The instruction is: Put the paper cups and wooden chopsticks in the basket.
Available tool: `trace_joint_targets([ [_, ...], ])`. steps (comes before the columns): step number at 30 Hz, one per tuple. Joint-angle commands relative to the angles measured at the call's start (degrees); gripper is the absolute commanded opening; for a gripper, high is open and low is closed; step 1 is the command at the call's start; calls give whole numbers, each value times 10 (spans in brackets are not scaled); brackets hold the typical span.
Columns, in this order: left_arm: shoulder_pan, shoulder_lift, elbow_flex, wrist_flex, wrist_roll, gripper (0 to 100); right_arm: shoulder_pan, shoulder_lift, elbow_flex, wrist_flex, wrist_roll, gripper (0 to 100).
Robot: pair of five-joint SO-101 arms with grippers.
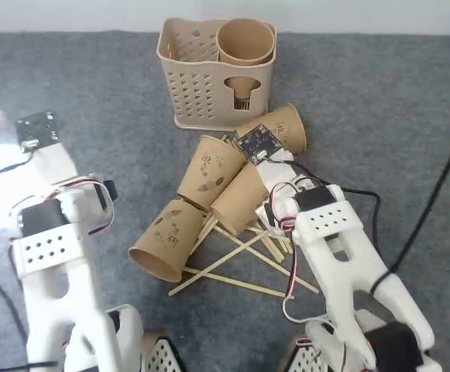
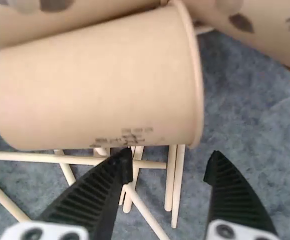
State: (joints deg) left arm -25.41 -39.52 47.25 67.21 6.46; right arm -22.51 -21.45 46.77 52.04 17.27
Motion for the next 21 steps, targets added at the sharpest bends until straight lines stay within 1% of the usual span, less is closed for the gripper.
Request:
trace_joint_targets([
  [1,-2,-17,-5,-14,-5,200,-18,3,-23,-27,13,247],
  [4,8,-17,-5,-13,-5,200,-17,6,-23,-50,14,247],
  [7,14,-17,0,-12,-5,200,-14,1,-26,-50,15,247],
  [12,14,-17,3,-13,-5,200,9,-56,-26,-55,81,251],
  [15,14,-17,3,-14,-5,200,12,-75,-23,-75,94,251],
  [21,14,-17,3,-14,-5,200,8,-26,-23,-112,95,249],
])
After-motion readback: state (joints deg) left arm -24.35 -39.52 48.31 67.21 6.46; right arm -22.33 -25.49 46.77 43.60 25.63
